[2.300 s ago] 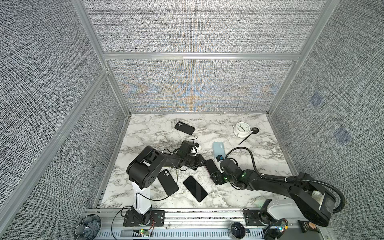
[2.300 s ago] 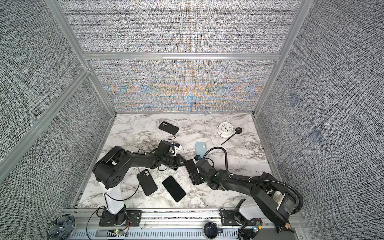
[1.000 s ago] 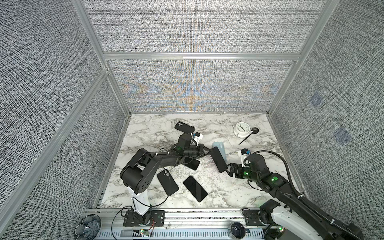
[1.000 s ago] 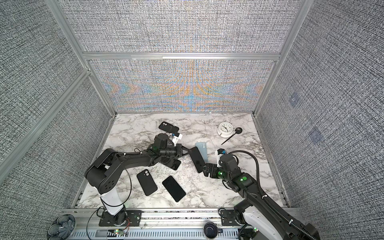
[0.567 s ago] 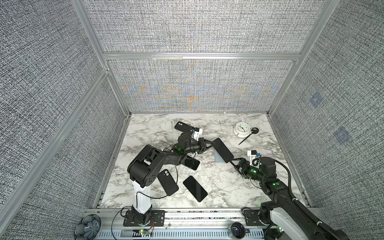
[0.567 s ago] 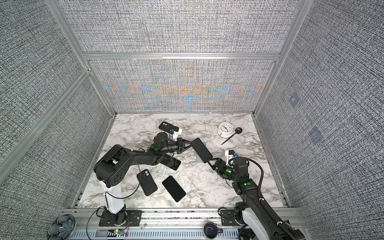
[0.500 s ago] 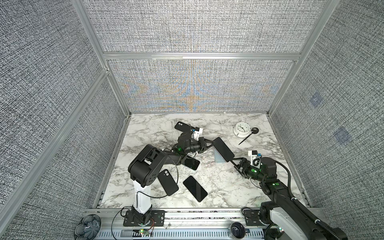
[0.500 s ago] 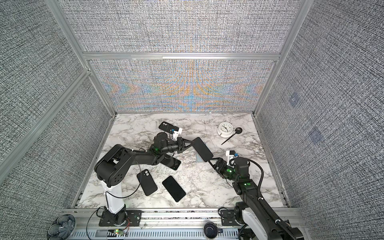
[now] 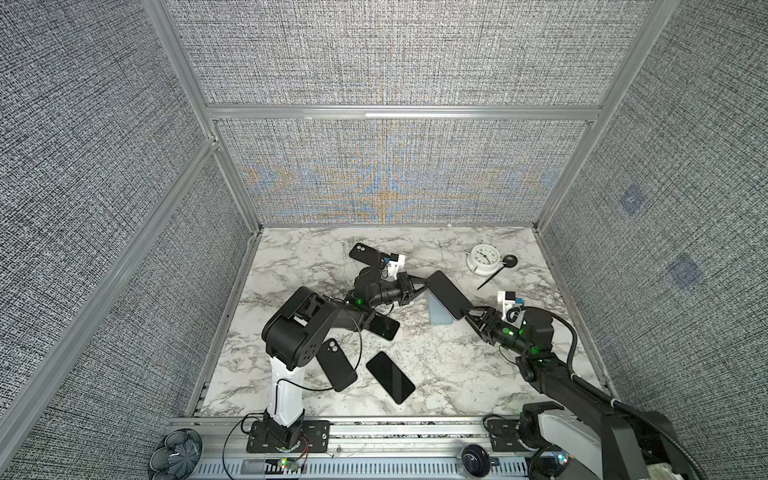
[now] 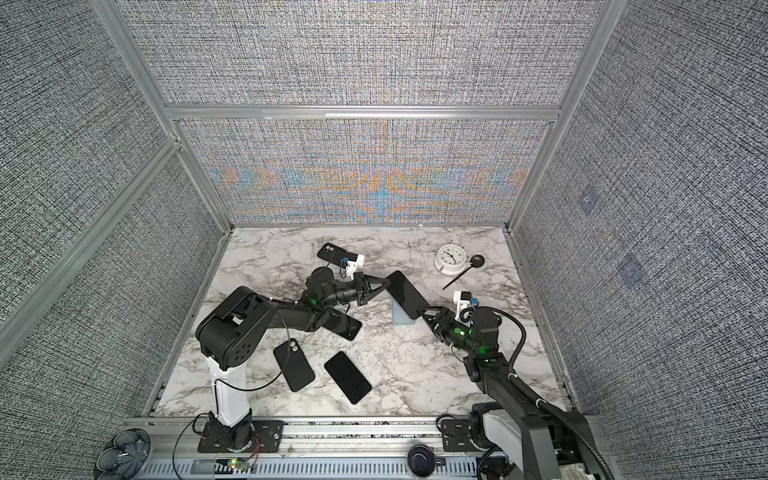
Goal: Put the phone into the phone case
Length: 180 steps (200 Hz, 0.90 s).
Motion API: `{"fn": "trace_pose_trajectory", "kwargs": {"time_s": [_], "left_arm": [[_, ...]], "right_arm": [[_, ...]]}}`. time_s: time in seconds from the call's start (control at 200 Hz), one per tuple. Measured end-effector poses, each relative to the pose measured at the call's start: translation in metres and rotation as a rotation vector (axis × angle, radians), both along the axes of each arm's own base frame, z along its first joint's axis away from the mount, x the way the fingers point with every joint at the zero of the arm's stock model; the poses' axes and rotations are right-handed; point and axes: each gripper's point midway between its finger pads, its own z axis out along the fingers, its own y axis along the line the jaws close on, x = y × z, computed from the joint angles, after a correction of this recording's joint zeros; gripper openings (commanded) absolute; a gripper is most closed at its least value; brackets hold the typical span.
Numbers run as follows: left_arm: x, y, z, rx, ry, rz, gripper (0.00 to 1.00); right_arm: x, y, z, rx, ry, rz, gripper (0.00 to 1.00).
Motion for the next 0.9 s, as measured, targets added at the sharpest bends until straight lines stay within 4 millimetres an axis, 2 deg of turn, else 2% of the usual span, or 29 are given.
{"fn": "trace_pose_trajectory", "kwargs": {"time_s": [0.145, 0.36, 0.69, 0.9], "left_arm": [[-0.001, 0.001, -0.013, 0.011, 0.04, 0.0, 0.0], [-0.003, 0.002, -0.014, 0.007, 0.039, 0.0, 0.0], [-0.005, 0.003, -0.009, -0.015, 0.026, -0.001, 0.0], [-0.005, 0.004, -0.008, -0.017, 0.024, -0.001, 0.0]], "right_arm": [[0.008, 0.002, 0.003, 0.026, -0.026, 0.002, 0.47], [0.015, 0.002, 0.014, 0.062, -0.07, -0.002, 0.38], [0.015, 0.0, 0.027, 0.074, -0.109, -0.008, 0.28], [0.014, 0.0, 0.025, 0.073, -0.092, -0.01, 0.21]]}}
